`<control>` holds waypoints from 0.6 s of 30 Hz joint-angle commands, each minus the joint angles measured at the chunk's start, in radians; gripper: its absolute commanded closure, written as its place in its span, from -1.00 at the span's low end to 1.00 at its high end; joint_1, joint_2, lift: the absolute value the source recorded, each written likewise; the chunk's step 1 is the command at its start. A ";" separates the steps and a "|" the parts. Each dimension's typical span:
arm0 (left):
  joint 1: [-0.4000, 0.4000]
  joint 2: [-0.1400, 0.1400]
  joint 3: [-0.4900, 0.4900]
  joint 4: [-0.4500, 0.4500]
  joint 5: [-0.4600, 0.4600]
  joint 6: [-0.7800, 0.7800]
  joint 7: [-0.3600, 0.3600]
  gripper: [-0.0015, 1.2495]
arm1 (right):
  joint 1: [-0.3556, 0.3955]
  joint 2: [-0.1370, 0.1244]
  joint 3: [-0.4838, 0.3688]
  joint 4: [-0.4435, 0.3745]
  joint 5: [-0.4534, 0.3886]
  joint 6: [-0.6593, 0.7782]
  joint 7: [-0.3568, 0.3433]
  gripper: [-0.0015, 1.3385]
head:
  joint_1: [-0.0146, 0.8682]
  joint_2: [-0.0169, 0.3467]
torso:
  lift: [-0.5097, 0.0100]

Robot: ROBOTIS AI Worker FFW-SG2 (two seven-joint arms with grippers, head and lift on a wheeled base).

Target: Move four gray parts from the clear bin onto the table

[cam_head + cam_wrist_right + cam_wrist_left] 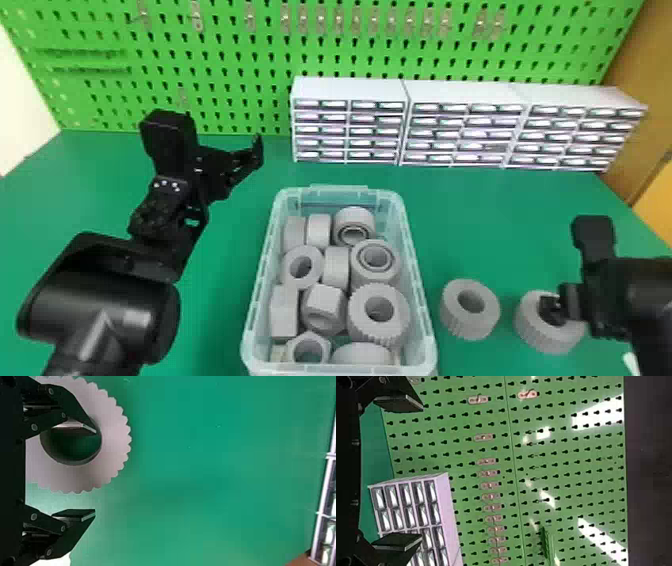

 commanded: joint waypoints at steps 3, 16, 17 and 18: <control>0.000 0.000 0.000 -0.001 0.000 0.000 0.000 -0.78 | -0.049 -0.013 0.049 -0.069 -0.001 0.075 0.000 -0.22 | 0.59 -0.76 | 0.77; 0.000 0.000 0.002 0.001 0.003 0.000 0.000 -0.78 | -0.177 -0.039 0.275 -0.149 -0.110 0.140 0.000 -0.22 | 0.59 -0.76 | 0.77; 0.000 0.000 0.002 0.001 0.003 0.000 0.000 -0.78 | -0.186 -0.037 0.301 -0.155 -0.110 0.140 0.000 -0.22 | 0.59 -0.76 | 0.77; 0.000 0.000 0.002 0.001 0.003 0.000 0.000 -0.78 | -0.192 -0.037 0.321 -0.158 -0.111 0.140 0.000 -0.23 | 0.59 -0.76 | 0.77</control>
